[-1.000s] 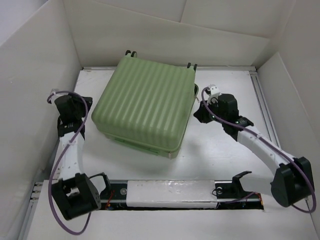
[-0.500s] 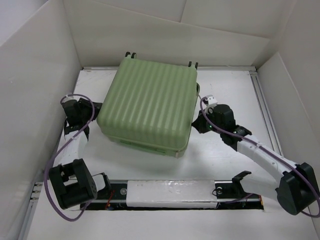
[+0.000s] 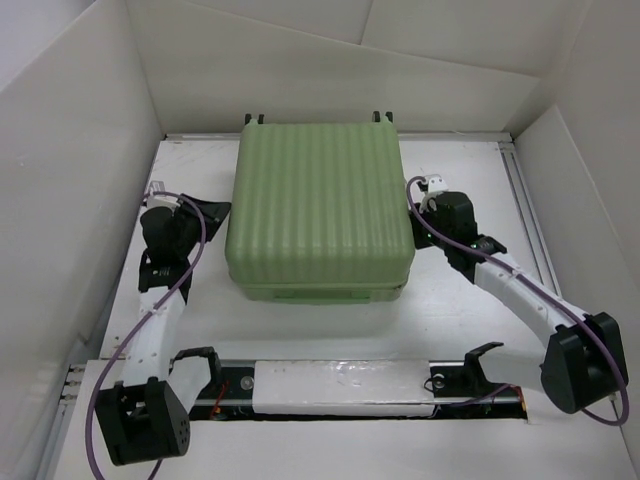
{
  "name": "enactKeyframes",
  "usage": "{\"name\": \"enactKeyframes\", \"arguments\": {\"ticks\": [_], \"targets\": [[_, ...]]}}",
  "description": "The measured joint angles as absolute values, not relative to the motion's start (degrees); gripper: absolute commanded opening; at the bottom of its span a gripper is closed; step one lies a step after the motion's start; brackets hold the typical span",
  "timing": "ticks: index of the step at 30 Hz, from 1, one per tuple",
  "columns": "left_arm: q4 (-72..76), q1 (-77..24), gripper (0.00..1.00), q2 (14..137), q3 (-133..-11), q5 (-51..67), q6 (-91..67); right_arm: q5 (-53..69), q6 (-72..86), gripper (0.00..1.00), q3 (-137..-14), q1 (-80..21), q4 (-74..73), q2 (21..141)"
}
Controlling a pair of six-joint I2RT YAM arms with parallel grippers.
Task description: Pack the luggage
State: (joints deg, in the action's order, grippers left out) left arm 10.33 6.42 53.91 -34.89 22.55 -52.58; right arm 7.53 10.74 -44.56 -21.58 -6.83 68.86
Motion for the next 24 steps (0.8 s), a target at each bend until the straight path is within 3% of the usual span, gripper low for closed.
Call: {"name": "enactKeyframes", "arguments": {"ticks": [12, 18, 24], "targets": [[7.35, 5.67, 0.28, 54.37, -39.64, 23.33, -52.62, 7.49, 12.27, 0.03, -45.28, -20.97, -8.67, 68.27], [11.99, 5.21, 0.27, 61.73, -40.4, 23.44, -52.64, 6.94, 13.21, 0.08, -45.06, -20.97, -8.71, 68.2], [15.9, 4.73, 0.27, 64.71, -40.4, 22.31, -52.1, 5.37, 13.47, 0.36, -43.55, -20.73, -7.35, 67.26]]}}
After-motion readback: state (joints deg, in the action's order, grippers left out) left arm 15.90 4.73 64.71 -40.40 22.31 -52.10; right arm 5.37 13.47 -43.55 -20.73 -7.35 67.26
